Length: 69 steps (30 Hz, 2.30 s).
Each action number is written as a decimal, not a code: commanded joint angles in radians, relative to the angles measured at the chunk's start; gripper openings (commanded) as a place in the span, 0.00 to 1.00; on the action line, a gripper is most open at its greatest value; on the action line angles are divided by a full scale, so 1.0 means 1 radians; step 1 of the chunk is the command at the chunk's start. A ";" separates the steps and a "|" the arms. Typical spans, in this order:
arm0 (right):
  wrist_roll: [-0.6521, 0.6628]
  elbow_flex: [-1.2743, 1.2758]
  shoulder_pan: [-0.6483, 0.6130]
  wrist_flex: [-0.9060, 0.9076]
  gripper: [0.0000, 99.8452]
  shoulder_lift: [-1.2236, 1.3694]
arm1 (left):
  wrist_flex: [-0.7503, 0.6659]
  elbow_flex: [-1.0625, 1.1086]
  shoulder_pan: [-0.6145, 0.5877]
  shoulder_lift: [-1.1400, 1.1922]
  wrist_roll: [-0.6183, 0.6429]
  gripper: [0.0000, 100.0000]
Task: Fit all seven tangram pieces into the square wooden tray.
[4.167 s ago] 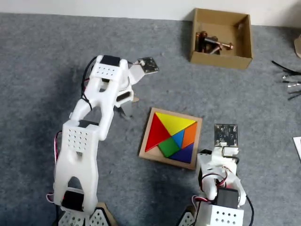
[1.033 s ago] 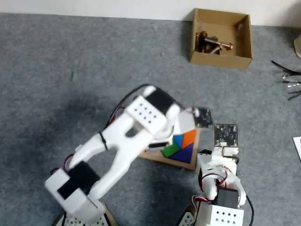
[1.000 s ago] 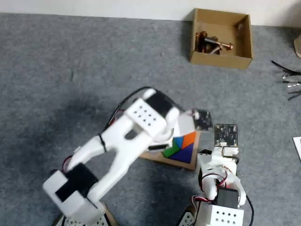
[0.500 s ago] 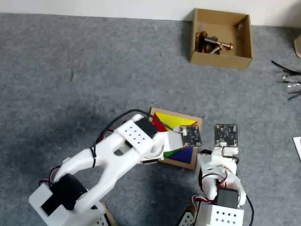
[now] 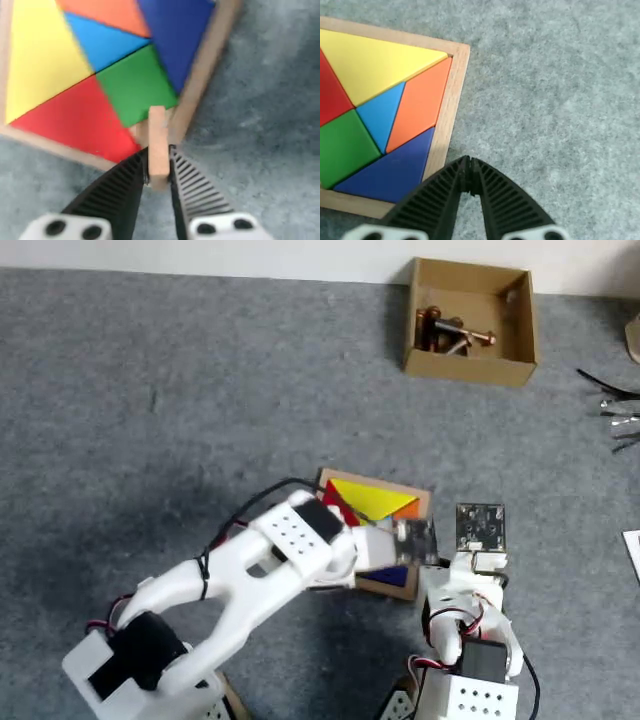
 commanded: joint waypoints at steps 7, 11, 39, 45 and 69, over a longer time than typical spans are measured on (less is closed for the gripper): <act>0.011 0.105 0.012 0.004 0.01 -0.012 | -0.011 0.012 0.001 -0.048 -0.175 0.04; 0.011 0.105 0.012 0.004 0.01 -0.012 | -0.011 0.007 -0.030 -0.050 -0.222 0.06; 0.011 0.105 0.012 0.004 0.01 -0.012 | -0.061 0.005 -0.059 -0.058 -0.229 0.08; 0.011 0.105 0.012 0.004 0.01 -0.012 | -0.057 -0.008 -0.059 -0.058 -0.229 0.08; 0.011 0.105 0.012 0.004 0.01 -0.012 | -0.058 -0.061 -0.124 -0.050 -0.224 0.08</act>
